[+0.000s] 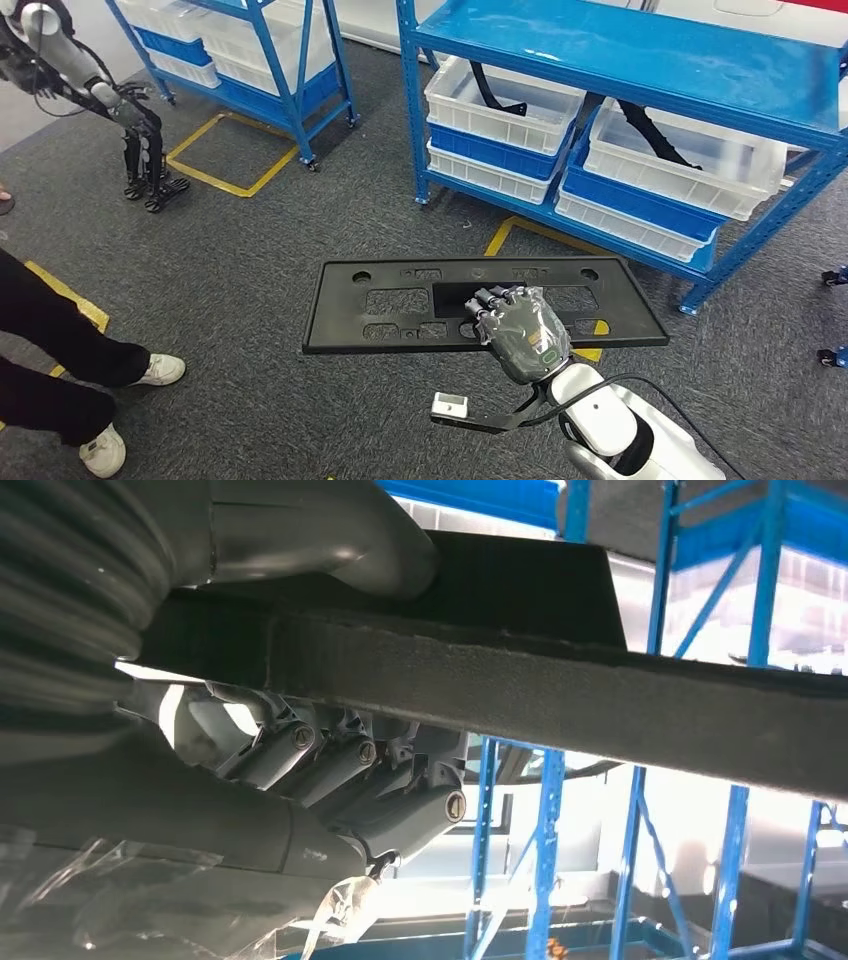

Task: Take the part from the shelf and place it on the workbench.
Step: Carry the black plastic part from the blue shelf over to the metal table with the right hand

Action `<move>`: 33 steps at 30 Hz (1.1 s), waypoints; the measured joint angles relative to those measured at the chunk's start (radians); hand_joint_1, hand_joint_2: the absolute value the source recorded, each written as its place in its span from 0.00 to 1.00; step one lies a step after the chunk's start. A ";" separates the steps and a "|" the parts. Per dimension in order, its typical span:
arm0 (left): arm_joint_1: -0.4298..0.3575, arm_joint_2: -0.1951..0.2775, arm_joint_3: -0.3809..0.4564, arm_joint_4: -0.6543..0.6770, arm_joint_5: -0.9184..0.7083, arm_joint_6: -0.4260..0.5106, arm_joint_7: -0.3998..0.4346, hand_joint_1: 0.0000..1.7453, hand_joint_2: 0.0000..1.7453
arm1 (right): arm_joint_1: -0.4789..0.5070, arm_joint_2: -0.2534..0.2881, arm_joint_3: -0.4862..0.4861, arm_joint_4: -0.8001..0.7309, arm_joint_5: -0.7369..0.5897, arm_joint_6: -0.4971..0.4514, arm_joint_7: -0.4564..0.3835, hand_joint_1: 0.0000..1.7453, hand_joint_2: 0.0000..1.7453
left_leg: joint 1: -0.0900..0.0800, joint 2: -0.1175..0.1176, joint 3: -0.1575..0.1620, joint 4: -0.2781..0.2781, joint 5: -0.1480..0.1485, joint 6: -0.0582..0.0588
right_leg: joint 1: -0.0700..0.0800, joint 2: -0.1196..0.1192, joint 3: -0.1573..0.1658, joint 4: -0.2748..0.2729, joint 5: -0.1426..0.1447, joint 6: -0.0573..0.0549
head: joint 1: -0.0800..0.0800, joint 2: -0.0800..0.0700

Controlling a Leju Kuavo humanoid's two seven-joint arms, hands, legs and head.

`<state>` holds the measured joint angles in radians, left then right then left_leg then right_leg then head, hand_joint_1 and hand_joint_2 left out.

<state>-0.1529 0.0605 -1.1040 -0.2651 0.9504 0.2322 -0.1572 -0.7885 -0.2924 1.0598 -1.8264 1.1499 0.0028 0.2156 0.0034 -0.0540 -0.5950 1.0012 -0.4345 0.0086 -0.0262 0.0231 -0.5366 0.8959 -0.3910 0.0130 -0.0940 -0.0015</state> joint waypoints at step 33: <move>-0.009 0.002 0.000 0.000 -0.017 0.000 0.008 0.00 1.00 | -0.003 -0.006 0.001 -0.008 0.000 0.031 0.004 0.97 1.00 | -0.001 0.030 -0.096 0.157 -0.041 0.000 | 0.004 -0.030 0.010 -0.005 -0.007 -0.005 | -0.003 0.000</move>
<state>-0.1617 0.0620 -1.1036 -0.2655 0.9334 0.2327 -0.1495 -0.7917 -0.2987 1.0605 -1.8341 1.1498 0.0335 0.2201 0.0026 -0.0236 -0.6906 1.1579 -0.4757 0.0083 -0.0220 -0.0074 -0.5265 0.8913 -0.3985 0.0077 -0.0974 -0.0016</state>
